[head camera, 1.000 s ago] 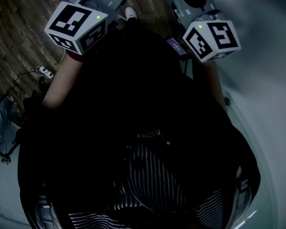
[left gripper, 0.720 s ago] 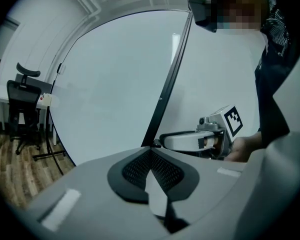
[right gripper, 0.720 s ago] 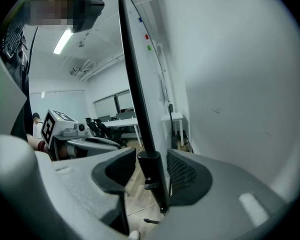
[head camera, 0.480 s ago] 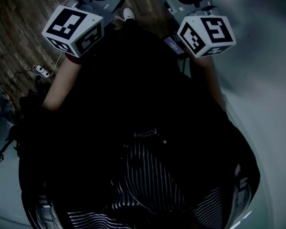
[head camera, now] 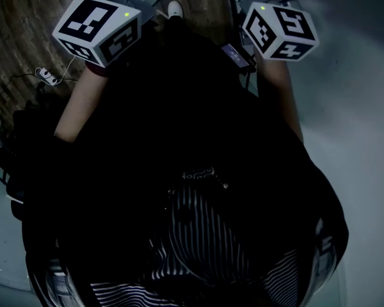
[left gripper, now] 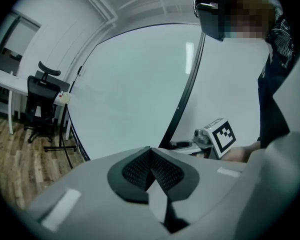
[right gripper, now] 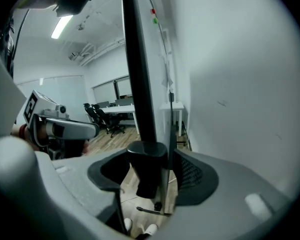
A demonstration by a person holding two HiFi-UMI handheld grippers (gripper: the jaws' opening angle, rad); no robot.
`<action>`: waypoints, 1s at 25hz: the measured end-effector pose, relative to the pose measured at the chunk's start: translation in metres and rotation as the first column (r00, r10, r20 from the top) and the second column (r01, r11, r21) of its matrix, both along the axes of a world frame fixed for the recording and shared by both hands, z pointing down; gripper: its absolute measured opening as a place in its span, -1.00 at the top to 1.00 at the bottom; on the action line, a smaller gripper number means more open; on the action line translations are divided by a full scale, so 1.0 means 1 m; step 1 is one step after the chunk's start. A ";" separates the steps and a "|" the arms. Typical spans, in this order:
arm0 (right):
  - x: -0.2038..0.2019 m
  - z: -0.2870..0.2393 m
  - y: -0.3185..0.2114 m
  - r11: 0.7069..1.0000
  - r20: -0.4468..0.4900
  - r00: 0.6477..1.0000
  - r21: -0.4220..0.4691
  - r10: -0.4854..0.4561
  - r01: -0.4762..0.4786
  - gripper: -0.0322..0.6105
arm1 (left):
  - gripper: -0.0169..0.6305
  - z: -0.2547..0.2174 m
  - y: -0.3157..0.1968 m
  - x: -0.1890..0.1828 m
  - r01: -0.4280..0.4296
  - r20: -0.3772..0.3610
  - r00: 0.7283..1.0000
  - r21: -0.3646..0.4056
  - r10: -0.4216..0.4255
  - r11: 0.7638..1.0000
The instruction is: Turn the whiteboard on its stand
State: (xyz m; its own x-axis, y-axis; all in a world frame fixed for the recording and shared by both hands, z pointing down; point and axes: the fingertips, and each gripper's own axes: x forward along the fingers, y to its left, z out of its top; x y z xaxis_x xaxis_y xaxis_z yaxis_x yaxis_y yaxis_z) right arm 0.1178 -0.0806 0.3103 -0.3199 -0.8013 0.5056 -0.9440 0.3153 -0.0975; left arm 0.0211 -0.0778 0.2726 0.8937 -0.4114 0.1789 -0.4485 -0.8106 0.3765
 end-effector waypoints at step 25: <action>0.009 -0.005 -0.007 0.999 -0.055 0.998 0.037 0.011 -0.009 0.35 | 0.94 0.001 -0.016 -0.021 0.088 0.042 0.995 0.018 -0.088 0.996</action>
State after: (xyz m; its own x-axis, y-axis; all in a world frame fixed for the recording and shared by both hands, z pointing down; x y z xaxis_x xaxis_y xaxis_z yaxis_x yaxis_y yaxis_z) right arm 0.1272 -0.0877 0.3052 -0.2839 -0.8227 0.4925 -0.9508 0.3081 -0.0334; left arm 0.0001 -0.0941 0.2732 0.8457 -0.4912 0.2087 -0.5336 -0.7733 0.3424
